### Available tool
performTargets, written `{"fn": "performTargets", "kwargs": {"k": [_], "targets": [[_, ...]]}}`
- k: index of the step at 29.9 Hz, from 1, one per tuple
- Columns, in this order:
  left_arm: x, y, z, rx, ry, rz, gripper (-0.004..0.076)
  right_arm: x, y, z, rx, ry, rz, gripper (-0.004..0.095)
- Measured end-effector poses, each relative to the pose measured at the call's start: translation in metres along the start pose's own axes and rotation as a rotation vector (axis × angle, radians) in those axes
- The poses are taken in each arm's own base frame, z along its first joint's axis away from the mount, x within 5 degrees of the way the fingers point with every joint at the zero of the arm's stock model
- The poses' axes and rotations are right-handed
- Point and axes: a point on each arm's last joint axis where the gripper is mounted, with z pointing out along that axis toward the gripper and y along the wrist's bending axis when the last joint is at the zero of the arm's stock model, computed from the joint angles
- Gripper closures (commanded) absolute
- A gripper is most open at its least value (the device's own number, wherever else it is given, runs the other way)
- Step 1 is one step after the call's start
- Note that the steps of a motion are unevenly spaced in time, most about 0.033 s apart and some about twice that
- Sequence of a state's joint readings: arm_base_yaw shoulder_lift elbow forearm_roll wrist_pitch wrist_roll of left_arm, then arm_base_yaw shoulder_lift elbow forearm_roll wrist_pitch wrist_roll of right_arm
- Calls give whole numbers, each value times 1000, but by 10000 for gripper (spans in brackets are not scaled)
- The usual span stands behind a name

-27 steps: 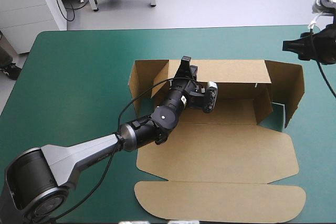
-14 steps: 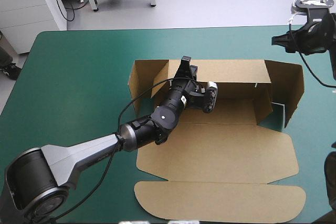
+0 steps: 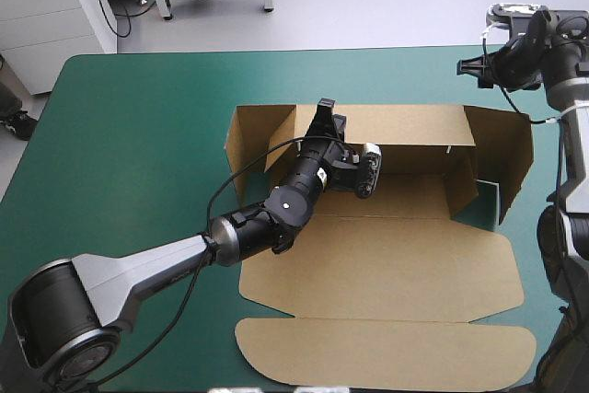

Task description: Fold the box

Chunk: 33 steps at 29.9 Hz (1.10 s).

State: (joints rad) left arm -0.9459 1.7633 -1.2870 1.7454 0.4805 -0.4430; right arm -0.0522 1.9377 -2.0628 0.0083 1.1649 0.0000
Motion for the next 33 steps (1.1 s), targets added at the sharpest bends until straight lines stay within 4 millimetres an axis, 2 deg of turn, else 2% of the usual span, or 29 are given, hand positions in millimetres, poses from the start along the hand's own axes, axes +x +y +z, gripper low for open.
{"fn": "performTargets", "kwargs": {"k": [8,20,26,33], "targets": [[0,0,0,0,-1,0,731,7,0,4,-3,82,1,430],[0,0,0,0,-1,0,731,9,1,7,-12,99,5,455],[0,0,0,1,-1,1,731,29,1,12,-17,167,9,465],[0,-1,0,1,0,-13,731,52,-15,-11,27,200,31,469]]}}
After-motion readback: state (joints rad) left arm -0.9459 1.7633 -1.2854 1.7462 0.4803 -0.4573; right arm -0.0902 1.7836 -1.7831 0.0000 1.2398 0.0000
